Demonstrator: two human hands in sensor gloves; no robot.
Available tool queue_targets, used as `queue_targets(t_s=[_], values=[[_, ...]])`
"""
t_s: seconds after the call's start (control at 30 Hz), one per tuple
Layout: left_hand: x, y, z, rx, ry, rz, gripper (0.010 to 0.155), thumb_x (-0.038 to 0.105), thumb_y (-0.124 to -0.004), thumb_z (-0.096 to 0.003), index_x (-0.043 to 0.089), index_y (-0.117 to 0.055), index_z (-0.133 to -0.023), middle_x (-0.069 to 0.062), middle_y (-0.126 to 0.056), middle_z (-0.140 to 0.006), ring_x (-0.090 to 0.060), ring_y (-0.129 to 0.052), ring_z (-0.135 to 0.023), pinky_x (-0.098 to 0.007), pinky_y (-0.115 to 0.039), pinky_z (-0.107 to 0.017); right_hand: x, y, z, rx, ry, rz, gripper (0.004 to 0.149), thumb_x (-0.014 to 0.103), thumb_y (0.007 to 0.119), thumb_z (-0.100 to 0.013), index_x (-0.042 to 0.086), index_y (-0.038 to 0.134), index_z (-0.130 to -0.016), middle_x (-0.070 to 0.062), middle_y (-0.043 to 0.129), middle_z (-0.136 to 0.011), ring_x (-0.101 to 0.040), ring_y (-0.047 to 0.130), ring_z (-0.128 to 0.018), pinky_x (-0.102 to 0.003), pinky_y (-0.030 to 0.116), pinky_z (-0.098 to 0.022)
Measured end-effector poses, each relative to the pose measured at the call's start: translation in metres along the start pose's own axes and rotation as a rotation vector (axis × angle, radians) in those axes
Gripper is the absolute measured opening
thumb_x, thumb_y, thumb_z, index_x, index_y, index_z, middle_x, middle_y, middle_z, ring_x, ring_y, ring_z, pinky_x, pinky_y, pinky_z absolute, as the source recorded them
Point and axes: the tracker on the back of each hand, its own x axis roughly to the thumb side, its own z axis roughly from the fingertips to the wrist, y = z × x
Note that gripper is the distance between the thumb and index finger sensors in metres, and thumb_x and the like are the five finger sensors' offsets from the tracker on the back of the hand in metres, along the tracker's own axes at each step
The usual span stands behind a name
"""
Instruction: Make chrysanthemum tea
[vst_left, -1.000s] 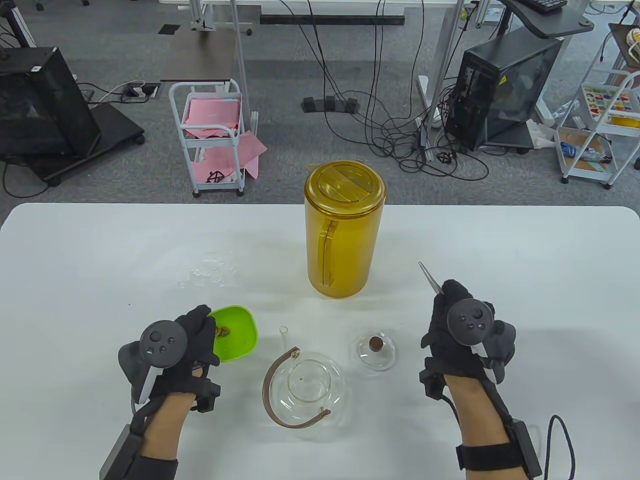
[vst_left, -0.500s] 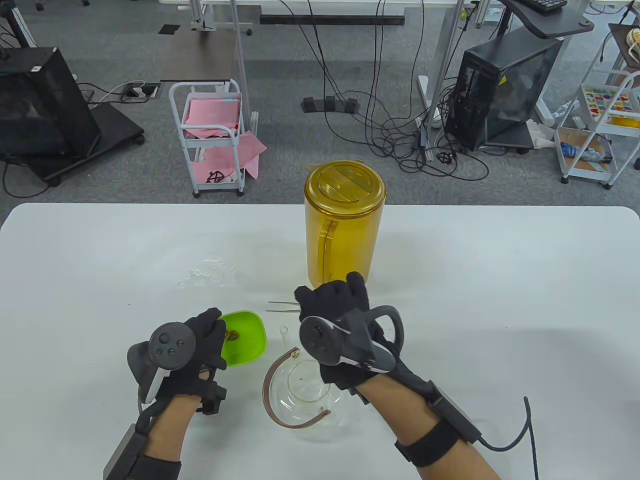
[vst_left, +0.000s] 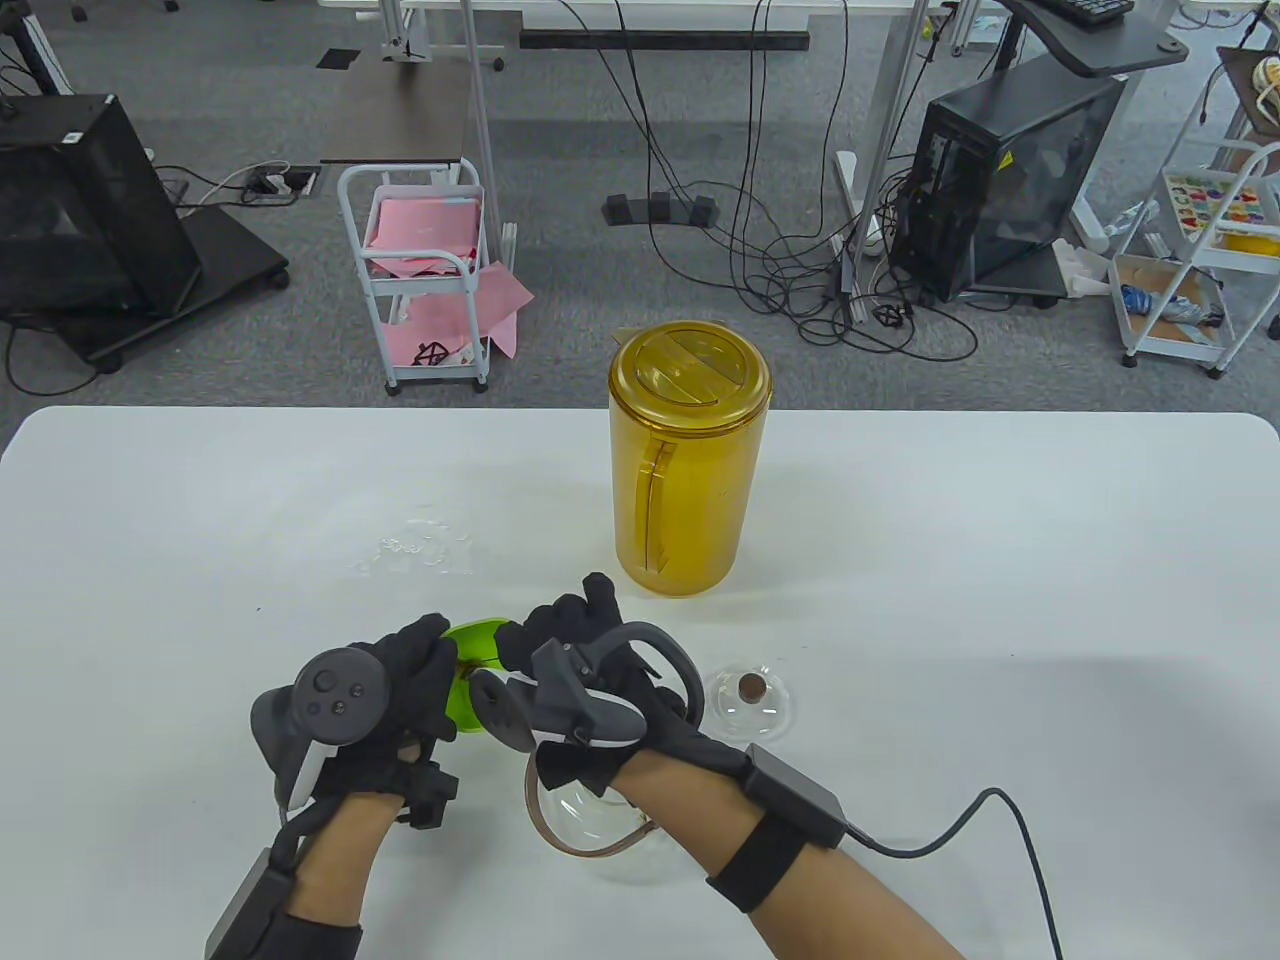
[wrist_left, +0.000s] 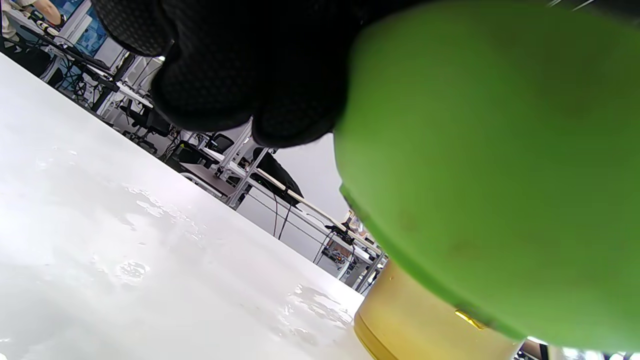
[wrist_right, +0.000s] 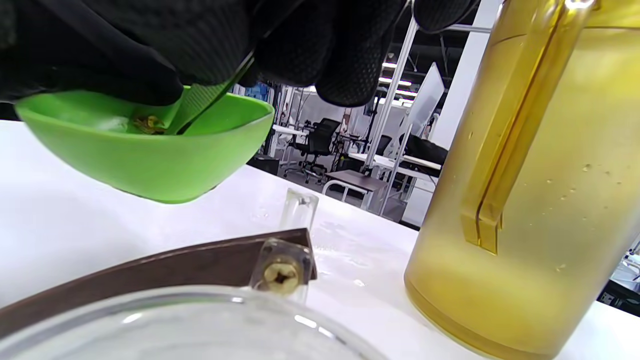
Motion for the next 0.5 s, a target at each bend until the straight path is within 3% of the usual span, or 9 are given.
queue_targets(t_s=[0.23,0.5], values=[[-0.001,-0.001,0.000,-0.008,0.005,0.002,0.044,0.042,-0.085,-0.0559,0.017,-0.088,-0.092,-0.004,-0.107,-0.059,-0.032,-0.097,-0.052,-0.067,-0.058,-0.070,-0.007,0.001,0.003,-0.046,0.024,0.010,0.047,0.039,0.069,-0.059,0.025,0.066,-0.105,0.000,0.077,-0.088,-0.030,0.075,-0.097,-0.070,0.041,-0.077],[-0.015,0.000,-0.005,-0.012,0.061,0.002,0.044,0.042,-0.085,-0.0559,0.017,-0.088,-0.092,-0.004,-0.106,-0.059,-0.032,-0.097,-0.052,-0.067,-0.058,-0.070,-0.039,-0.017,0.035,-0.141,0.045,-0.149,0.047,0.040,0.068,-0.059,0.025,0.067,-0.103,0.000,0.078,-0.087,-0.030,0.077,-0.096,-0.070,0.043,-0.076]])
